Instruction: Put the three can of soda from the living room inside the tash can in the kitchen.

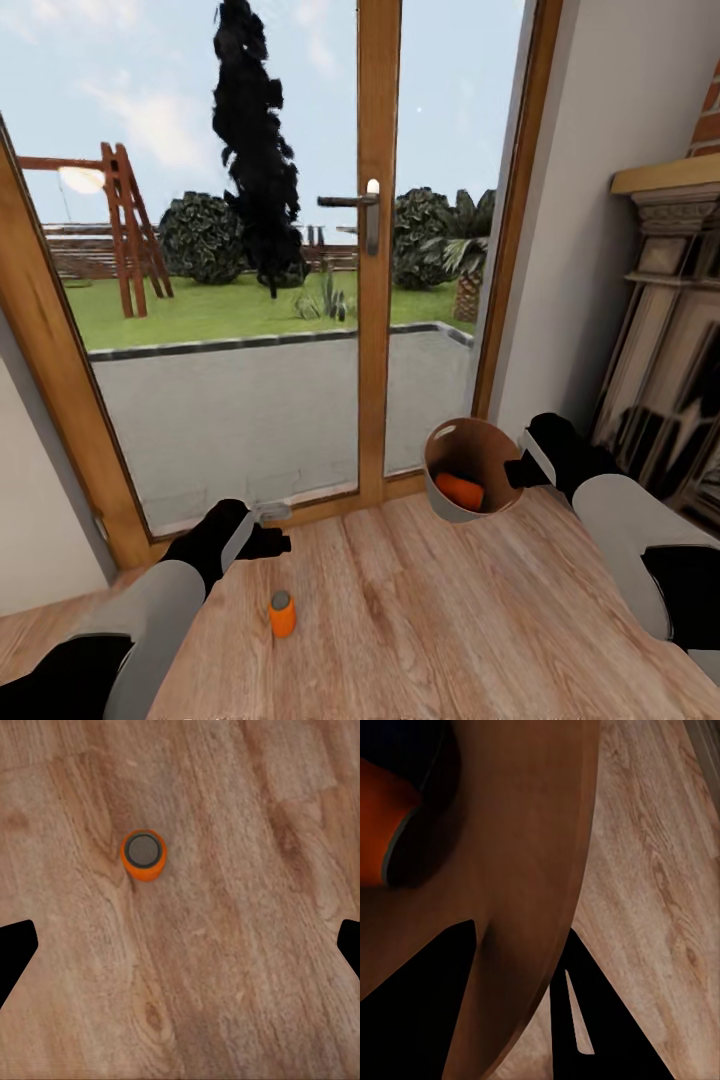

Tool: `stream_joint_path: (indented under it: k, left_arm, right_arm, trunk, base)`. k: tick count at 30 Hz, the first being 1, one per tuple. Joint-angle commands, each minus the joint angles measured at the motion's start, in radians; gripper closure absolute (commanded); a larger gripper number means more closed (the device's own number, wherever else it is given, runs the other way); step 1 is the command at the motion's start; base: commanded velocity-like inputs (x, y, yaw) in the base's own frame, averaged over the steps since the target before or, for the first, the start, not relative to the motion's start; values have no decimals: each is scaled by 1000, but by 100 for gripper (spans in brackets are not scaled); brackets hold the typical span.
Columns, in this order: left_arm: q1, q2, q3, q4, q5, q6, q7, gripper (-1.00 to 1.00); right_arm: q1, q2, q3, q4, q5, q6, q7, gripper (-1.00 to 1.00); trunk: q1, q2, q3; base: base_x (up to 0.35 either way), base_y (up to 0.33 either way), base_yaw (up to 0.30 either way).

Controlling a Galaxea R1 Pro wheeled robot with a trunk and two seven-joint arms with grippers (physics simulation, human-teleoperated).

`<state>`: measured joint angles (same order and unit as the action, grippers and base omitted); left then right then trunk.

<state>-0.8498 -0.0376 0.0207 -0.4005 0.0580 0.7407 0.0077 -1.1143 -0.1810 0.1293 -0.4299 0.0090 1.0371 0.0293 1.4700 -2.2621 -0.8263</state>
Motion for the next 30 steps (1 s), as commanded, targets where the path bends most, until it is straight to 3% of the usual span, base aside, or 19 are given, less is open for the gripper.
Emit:
stream_joint_path:
  k: [1,5,30]
  left_arm:
    - [0,0,0,0,0,0,0,-100]
    - [0,1,1,0,0,-2,0,-100]
    - [1,-5,-1,-7,0,-4,-3,-100]
  right_arm:
    - [-1,0,-2,-1,-11,0,0,100]
    - [-1,-2,-2,-1,-11,0,0,100]
    - [4,-7,-2,1,-13,-1,-13,100]
  trunk:
    - [4,-7,-3]
    - [19,-35,-16]
    - [19,-35,-17]
  base:
    - [0,0,0]
    - [0,0,0]
    - [92,52,0]
